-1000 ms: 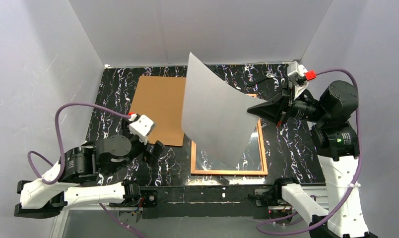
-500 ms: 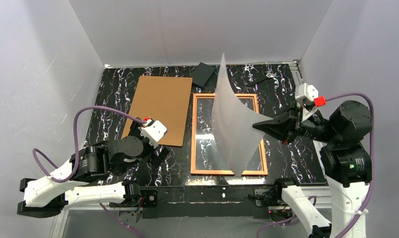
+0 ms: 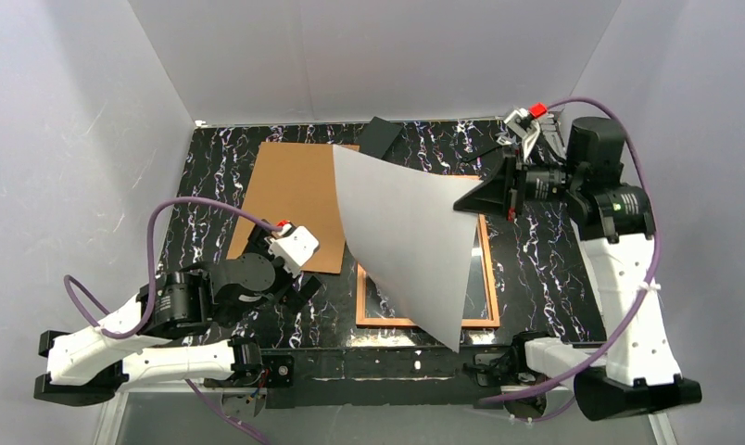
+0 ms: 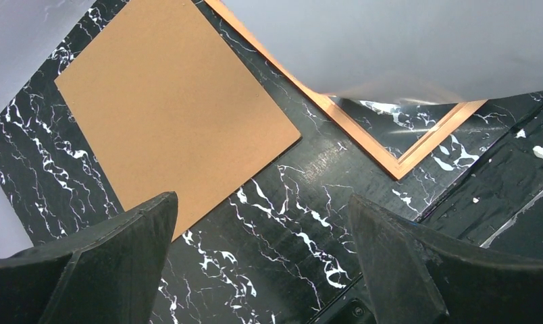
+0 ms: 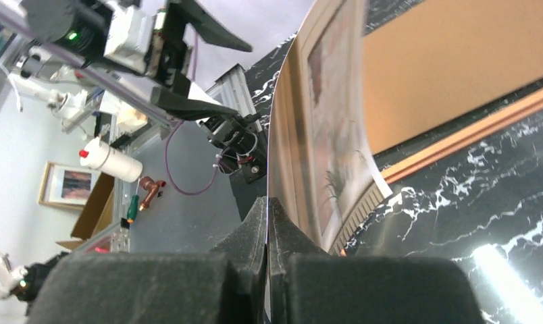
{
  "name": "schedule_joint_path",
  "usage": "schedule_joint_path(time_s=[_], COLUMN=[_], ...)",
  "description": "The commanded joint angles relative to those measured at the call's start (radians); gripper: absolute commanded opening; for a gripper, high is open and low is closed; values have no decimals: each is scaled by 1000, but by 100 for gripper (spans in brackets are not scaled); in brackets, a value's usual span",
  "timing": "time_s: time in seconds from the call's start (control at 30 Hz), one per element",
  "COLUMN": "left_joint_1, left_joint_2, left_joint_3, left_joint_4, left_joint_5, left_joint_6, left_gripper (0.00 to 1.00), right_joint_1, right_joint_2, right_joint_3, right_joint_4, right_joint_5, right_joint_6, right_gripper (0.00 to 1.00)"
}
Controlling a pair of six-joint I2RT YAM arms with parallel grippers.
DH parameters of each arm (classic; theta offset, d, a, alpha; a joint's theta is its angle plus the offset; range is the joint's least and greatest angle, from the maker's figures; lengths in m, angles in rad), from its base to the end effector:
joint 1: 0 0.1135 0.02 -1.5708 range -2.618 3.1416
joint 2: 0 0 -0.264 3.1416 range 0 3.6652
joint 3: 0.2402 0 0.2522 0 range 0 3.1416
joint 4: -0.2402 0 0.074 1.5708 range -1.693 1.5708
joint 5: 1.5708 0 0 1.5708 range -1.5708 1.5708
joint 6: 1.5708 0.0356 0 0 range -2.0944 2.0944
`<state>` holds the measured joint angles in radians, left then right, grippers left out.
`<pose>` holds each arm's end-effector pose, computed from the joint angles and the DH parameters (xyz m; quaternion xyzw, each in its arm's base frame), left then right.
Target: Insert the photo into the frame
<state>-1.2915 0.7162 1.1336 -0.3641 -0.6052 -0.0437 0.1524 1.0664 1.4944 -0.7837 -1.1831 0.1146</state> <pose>0.0535 -0.1132 0.4465 0.2082 0.6594 -0.2679 0.6709 0.1654 0.0587 0.4704 -0.3312 0.6754 0.5169 0.4087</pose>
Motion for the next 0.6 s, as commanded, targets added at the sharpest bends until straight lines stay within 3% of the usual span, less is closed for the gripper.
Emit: schedule_joint_path(time_s=[0.0,0.27,0.57], left_joint_1=[-3,-3,-3], left_joint_2=[32,83,94], left_joint_3=[-9,2,-29], left_joint_4=[-9,-5,42], left_joint_5=[-18,7,21], left_joint_6=[8,18,22], left_gripper=[98,98,98], right_joint_1=[-4,-60,-83], right_joint_2=[95,315,391], right_joint_3=[77,189,224], right_joint_4=[-145,-276,-193], right_joint_5=[161,389,637], right_joint_6=[-56,-111,-176], right_gripper=[1,1,1])
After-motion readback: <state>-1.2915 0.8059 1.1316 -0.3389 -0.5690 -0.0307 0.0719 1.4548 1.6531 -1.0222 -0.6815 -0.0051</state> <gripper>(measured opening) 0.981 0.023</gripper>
